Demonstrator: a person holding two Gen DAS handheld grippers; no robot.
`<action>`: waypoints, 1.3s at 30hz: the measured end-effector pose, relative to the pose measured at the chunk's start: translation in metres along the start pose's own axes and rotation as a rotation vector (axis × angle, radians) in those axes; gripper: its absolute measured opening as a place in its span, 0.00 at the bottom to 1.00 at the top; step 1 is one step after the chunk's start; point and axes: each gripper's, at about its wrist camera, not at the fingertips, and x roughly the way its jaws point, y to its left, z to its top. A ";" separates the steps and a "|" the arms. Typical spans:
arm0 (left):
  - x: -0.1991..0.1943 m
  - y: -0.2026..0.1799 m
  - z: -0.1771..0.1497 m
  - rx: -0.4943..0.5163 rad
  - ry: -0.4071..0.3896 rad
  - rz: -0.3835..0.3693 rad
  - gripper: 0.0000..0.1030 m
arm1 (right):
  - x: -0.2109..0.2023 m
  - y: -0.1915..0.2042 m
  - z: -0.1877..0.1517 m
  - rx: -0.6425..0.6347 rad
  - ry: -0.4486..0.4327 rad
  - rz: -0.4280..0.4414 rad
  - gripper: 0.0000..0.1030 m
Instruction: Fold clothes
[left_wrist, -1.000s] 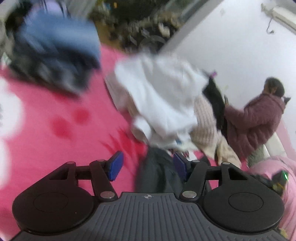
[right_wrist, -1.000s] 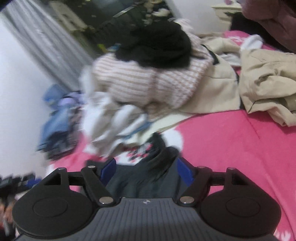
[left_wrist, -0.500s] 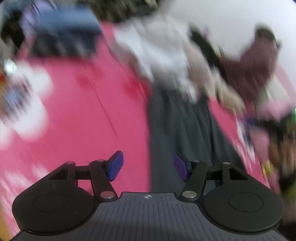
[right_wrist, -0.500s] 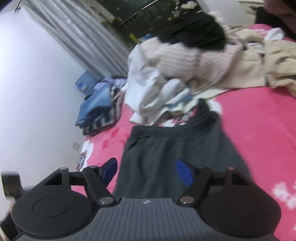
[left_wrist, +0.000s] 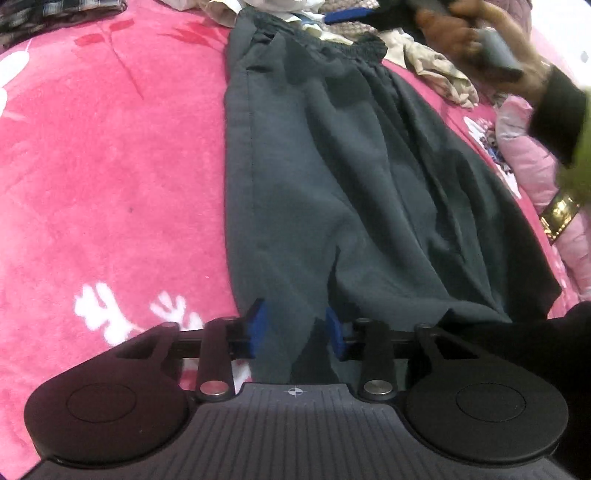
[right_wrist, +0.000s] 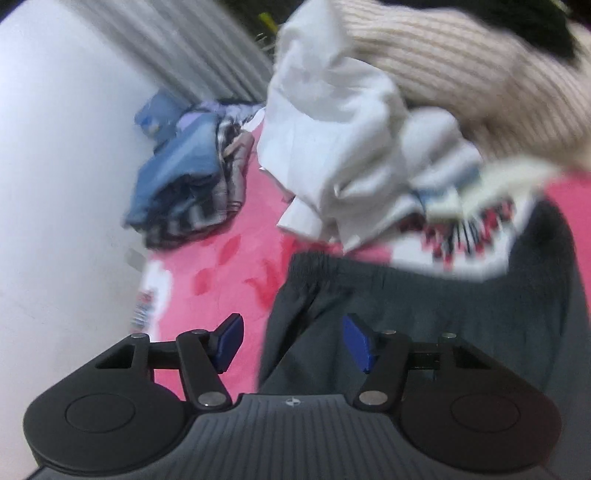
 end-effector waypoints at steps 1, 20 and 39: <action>0.002 0.000 0.000 -0.003 0.001 0.001 0.22 | 0.008 0.002 0.005 -0.055 -0.001 -0.022 0.63; 0.011 0.004 -0.002 -0.078 0.002 -0.047 0.00 | 0.093 0.037 0.003 -0.438 0.107 -0.204 0.16; -0.048 0.036 -0.030 -0.198 -0.116 0.066 0.00 | 0.120 0.105 0.034 -0.338 -0.078 -0.008 0.23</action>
